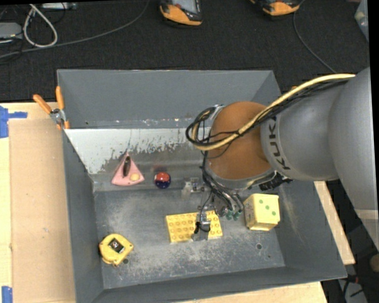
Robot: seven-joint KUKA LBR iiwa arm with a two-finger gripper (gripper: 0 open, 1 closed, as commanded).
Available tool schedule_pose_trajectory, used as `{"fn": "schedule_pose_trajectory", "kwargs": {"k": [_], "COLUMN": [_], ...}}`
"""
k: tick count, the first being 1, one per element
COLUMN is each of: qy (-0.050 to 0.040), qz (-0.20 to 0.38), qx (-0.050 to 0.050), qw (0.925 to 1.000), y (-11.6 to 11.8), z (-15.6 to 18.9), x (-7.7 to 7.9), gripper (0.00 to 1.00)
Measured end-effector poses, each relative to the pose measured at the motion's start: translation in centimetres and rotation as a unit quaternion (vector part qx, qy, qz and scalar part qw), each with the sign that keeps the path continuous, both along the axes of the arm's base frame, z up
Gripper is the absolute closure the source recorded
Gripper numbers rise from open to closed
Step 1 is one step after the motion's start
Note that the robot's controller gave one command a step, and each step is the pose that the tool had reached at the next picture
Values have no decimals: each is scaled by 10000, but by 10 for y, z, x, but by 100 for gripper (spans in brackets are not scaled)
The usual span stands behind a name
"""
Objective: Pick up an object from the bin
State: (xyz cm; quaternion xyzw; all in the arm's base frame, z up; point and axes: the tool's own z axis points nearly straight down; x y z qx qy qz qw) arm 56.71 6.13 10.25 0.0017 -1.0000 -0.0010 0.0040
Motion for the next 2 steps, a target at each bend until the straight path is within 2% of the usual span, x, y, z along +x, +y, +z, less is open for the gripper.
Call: {"fn": "schedule_pose_trajectory", "kwargs": {"k": [1, 2], "qy": [-10, -22], "qz": [-612, -354], "qx": [-2, 12], "qw": [9981, 9994], "y": [2, -5], "z": [-34, -31], "x": [-1, 1], "gripper": [0, 100]}}
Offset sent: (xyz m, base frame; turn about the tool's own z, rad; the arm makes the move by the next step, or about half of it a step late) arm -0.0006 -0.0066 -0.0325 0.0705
